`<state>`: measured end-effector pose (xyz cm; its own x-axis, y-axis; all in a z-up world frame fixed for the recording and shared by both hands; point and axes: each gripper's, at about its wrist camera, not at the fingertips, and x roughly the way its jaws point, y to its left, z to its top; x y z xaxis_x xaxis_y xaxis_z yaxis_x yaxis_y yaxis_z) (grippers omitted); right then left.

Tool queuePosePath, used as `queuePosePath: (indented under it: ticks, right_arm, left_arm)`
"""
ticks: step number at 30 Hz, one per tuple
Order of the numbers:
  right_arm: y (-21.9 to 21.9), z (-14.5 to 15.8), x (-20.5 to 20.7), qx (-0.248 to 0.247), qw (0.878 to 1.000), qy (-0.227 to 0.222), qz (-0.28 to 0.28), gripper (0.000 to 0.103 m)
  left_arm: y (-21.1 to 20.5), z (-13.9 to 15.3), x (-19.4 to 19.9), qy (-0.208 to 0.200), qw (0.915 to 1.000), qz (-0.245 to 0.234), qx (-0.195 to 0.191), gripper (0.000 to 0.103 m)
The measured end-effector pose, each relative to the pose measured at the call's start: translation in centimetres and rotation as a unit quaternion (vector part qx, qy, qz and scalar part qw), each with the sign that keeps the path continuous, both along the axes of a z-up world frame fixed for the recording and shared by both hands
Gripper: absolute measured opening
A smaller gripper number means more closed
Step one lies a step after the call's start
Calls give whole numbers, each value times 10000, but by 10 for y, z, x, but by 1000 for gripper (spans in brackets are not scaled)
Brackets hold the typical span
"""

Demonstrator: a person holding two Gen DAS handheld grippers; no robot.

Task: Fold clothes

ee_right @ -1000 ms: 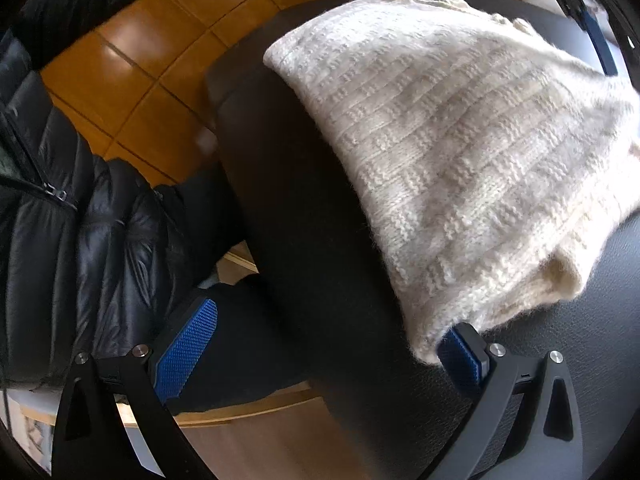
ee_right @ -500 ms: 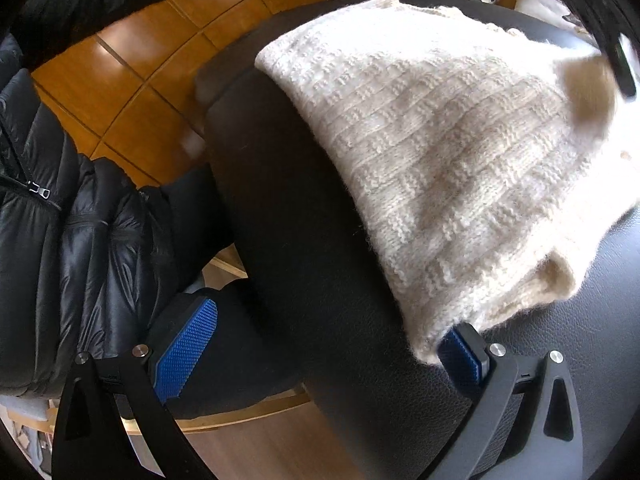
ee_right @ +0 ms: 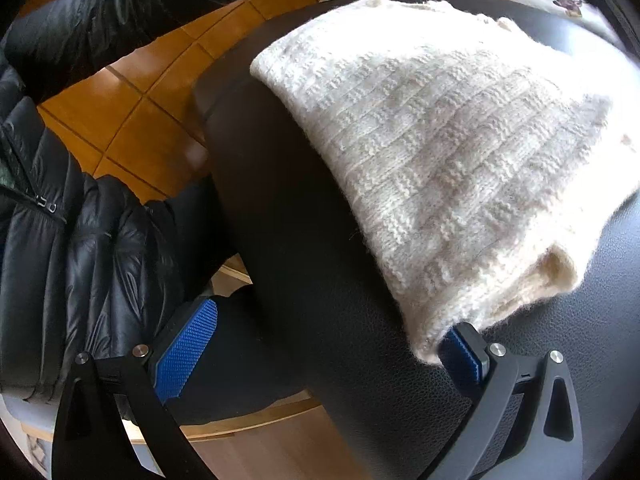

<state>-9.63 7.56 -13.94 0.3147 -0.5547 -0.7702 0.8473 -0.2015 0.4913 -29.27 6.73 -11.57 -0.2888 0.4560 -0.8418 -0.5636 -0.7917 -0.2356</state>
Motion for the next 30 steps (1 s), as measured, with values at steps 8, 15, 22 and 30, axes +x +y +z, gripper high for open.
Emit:
queuePosePath:
  ticks: [8,15,22,30]
  right_arm:
    - [20,5,-1,-29,9996,-135,-232,103]
    - [22,46,-14,-479,9953,248,-806,103]
    - [-18,8,-54,298,9949,79,-961,103]
    - [-29,20,-42,778,9904,610,-964,103]
  left_arm:
    - [-58,20,55,76,9978,222,620,24]
    - [-83,-3,108,107,9987,261,419,24]
    - [-102,-38,103,-179,9909,829,1044,25]
    - [-170,-13,135,405,9832,1479,986,29]
